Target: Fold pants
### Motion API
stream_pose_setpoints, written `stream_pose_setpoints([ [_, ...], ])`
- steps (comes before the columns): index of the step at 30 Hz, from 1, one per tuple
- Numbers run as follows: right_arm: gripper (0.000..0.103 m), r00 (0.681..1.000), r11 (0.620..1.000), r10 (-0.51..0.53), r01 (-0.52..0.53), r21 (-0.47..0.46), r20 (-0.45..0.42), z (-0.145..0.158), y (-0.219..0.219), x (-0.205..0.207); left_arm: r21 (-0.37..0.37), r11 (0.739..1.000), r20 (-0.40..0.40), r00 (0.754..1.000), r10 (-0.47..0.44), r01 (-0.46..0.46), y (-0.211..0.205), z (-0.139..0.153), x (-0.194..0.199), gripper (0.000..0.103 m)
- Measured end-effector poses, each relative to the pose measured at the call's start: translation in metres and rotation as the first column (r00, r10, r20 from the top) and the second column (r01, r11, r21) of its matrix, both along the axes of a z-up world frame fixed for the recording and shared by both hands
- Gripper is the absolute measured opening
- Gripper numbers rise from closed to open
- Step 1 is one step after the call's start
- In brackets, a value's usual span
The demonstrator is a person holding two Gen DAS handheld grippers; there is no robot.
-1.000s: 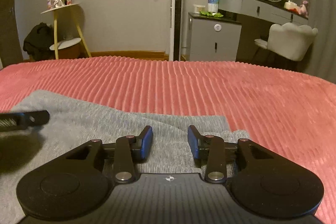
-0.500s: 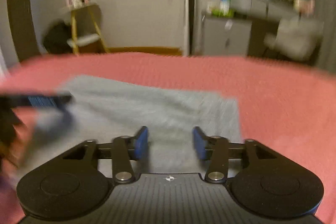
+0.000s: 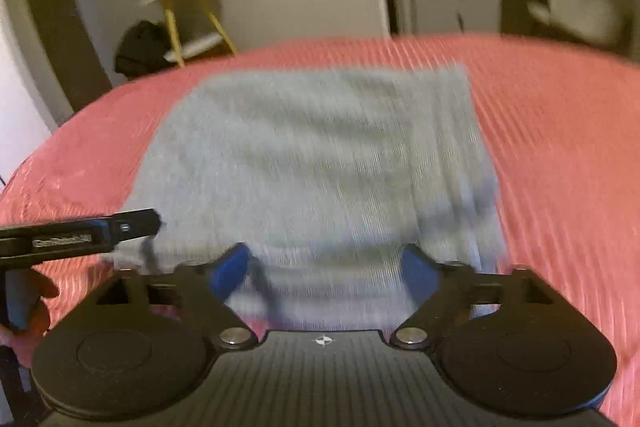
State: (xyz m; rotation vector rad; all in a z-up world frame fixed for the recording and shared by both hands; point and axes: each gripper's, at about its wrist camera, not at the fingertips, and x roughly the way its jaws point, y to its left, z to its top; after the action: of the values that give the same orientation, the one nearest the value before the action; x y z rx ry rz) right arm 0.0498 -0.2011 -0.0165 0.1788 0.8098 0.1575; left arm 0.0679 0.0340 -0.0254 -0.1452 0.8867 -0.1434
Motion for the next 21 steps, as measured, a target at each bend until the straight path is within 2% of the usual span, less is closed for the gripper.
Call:
stream_pose_setpoints([
  [2, 0.089, 1.0, 1.0, -0.02, 0.021, 0.017, -0.024, -0.007, -0.007, -0.024, 0.045, 0.998, -0.032, 0.999, -0.039, 0.04, 0.0, -0.008, -0.015, 0.09],
  [3, 0.093, 0.998, 0.999, -0.047, 0.047, 0.016, -0.043, -0.011, -0.011, -0.036, 0.072, 0.995, -0.036, 0.997, -0.062, 0.064, -0.002, -0.012, -0.027, 0.089],
  [5, 0.094, 0.987, 0.99, -0.138, 0.141, 0.028, -0.082, -0.009, -0.017, -0.048, 0.101, 0.994, -0.015, 0.999, -0.047, 0.048, -0.005, -0.015, -0.048, 0.089],
  [7, 0.098, 0.981, 0.978, -0.195, 0.196, 0.077, -0.023, 0.001, -0.02, -0.068, 0.117, 0.992, 0.034, 0.998, -0.052, 0.048, -0.01, -0.004, -0.06, 0.09],
  [8, 0.099, 0.979, 0.977, -0.204, 0.202, 0.073, 0.015, 0.007, -0.017, -0.079, 0.126, 0.991, 0.074, 0.996, -0.058, 0.048, -0.013, 0.003, -0.069, 0.091],
  [12, 0.099, 0.989, 0.991, -0.092, 0.103, -0.088, 0.117, 0.024, 0.021, -0.109, 0.176, 0.984, 0.207, 0.976, -0.068, 0.031, -0.018, 0.025, -0.1, 0.094],
  [16, 0.099, 0.969, 0.969, 0.049, 0.013, -0.248, 0.243, 0.039, 0.057, -0.124, 0.182, 0.983, 0.251, 0.966, -0.057, 0.011, -0.021, 0.043, -0.111, 0.095],
  [19, 0.099, 0.937, 0.955, 0.082, 0.023, -0.295, 0.339, 0.055, 0.07, -0.138, 0.185, 0.983, 0.302, 0.952, -0.049, -0.008, -0.019, 0.058, -0.12, 0.095],
  [21, 0.099, 0.935, 0.957, 0.081, 0.025, -0.29, 0.346, 0.062, 0.07, -0.137, 0.175, 0.984, 0.322, 0.946, -0.041, -0.017, -0.018, 0.067, -0.118, 0.096],
])
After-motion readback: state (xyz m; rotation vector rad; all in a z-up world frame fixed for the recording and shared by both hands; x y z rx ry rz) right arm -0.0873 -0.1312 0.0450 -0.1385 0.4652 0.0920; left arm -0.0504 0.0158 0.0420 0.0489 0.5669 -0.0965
